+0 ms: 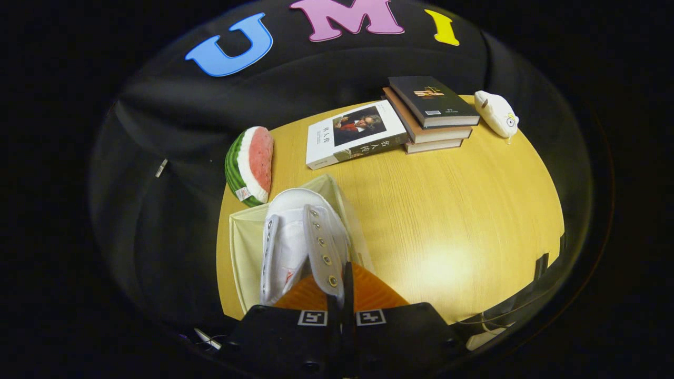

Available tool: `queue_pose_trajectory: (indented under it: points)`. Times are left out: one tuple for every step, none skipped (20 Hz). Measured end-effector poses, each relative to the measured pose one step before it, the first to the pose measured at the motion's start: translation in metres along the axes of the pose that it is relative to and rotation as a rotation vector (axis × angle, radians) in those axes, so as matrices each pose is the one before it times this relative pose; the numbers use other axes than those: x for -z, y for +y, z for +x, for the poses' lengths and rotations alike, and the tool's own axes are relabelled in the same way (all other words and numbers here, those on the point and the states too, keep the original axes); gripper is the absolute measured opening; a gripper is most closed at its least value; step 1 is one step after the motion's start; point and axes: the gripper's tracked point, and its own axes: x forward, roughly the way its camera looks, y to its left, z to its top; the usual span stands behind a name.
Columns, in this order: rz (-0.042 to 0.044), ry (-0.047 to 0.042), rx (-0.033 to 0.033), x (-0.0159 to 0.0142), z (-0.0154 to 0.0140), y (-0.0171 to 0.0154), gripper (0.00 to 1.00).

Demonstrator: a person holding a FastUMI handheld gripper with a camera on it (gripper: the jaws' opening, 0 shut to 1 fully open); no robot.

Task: Open the storage box then place both shoes into the box .Put the left shoe in first, then the right shoe, with the right side of both shoes facing outward in a uniform manner.

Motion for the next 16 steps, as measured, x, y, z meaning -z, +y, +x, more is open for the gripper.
queue_pose_trajectory:
  points:
    - [0.00071,0.00263,-0.01492,0.00149,0.00039,0.00749,0.05]
    - [-0.00992,-0.00844,-0.00029,-0.00104,0.00145,0.00232,0.05]
    - [-0.01469,-0.01095,0.01502,-0.00164,0.00187,-0.00176,0.05]
    - [-0.01238,-0.00959,0.02443,-0.00054,0.00222,-0.00357,0.05]
    - [-0.00748,-0.00974,0.02299,-0.00039,0.00242,-0.00260,0.05]
    - [-0.00273,-0.00936,0.01966,-0.00078,0.00264,-0.00305,0.05]
    - [-0.00208,-0.00049,0.00850,0.00193,0.00233,-0.00065,0.05]
    - [0.01196,0.00089,-0.02533,0.00109,0.00066,0.00599,0.09]
    - [0.00662,0.01108,-0.02712,0.00364,0.00220,0.00747,0.16]
    - [-0.01708,0.01849,-0.03248,0.00800,-0.00056,0.00837,0.44]
    - [-0.02642,-0.02452,-0.01157,-0.00370,-0.00313,0.00298,0.73]
    - [-0.02665,-0.03892,-0.00431,-0.00371,-0.00798,-0.00369,1.00]
    - [-0.02595,-0.02963,-0.00683,-0.00694,-0.00493,0.00213,0.97]
    - [-0.02094,-0.02532,-0.00893,-0.00605,-0.00506,0.00034,0.99]
    - [-0.01287,-0.02353,-0.01066,-0.00692,-0.00727,-0.00068,0.99]
    - [-0.00334,-0.02351,-0.00612,-0.00817,-0.00515,-0.00352,0.99]
